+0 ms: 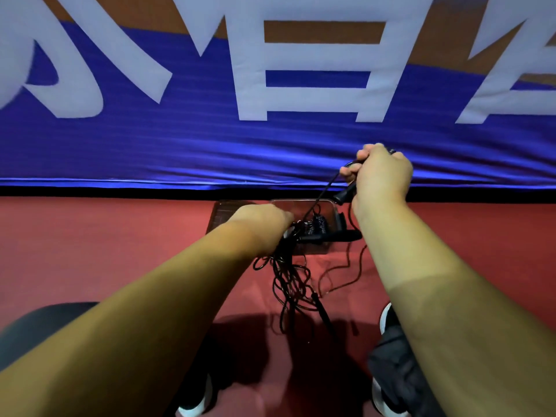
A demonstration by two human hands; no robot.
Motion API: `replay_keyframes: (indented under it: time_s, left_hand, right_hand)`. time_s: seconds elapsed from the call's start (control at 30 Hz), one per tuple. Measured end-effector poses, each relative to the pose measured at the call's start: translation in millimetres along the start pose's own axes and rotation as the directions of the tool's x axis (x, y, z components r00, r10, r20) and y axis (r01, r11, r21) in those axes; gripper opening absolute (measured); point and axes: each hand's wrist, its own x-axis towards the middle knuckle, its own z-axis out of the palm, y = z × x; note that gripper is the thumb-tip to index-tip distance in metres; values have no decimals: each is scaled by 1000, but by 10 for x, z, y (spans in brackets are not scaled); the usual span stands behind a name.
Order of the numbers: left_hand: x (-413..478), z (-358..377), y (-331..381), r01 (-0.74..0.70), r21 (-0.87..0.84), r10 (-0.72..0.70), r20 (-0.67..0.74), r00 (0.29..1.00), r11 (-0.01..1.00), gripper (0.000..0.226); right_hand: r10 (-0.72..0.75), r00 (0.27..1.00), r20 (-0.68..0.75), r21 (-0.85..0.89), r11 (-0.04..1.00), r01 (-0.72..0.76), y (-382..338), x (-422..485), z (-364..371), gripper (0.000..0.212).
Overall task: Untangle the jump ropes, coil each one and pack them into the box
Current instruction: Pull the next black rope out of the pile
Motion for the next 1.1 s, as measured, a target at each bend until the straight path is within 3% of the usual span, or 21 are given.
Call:
replay_keyframes:
  time_s: [0.07,0.13,0.2,0.23,0.27,0.33,0.43,0.5,0.6,0.67,0.73,0.8,0.93,1.1]
  left_hand:
    - [4,5,26,-56,-43,56,-14,998,998,72]
    - [9,-36,51,-72,-299,77,2,997,952,73]
    - [57,-45,58,-61,-559,70,-5,998,827,41]
    - [84,-22,52,-53,-629,36,-40,999,775,19]
    - [111,-8,49,-63,-673,4,-89,996,737,12]
    - [165,39,40,-43,-705,-57,-118,991,708,27]
    - [186,39,68,-9,-745,-88,-91,992,667,23]
    - [184,16,83,24,-812,-130,-65,989,583,20]
    - [158,-74,116,41,-888,-173,-45,984,459,23]
    - [119,-192,115,39,-868,-225,-85,971,495,24]
    - [92,-291,104,50,-854,-297,-125,946,518,23]
    - [93,-346,107,53,-902,-331,-102,938,429,22]
    - [115,-378,133,56,-972,-364,-31,931,226,19]
    - [130,-391,84,36,-998,-376,13,927,56,23]
  right_hand:
    - [43,997,58,45,998,-45,-7,-45,42,18]
    - [101,984,149,88,990,-114,-24,-95,98,16]
    - [143,964,223,128,976,-174,-46,-140,143,13]
    - [158,954,253,148,968,-200,-50,-157,156,12]
    - [171,946,277,163,961,-222,-50,-162,162,12]
    - [184,934,307,177,953,-246,-54,-164,160,17]
    - [171,923,344,196,949,-248,-65,-146,154,25]
    - [170,920,353,153,959,-237,-69,-110,155,31]
    - [169,941,294,-202,973,-112,-2,-18,109,36]
    - [209,932,297,-405,911,-76,87,-3,40,37]
    - [322,889,324,-527,843,-113,174,-42,-31,36]
    - [389,852,349,-603,790,-114,227,-84,-78,36]
    - [398,778,487,-571,818,-61,225,-163,-90,31]
    - [439,631,639,-560,828,-8,195,-193,-177,24]
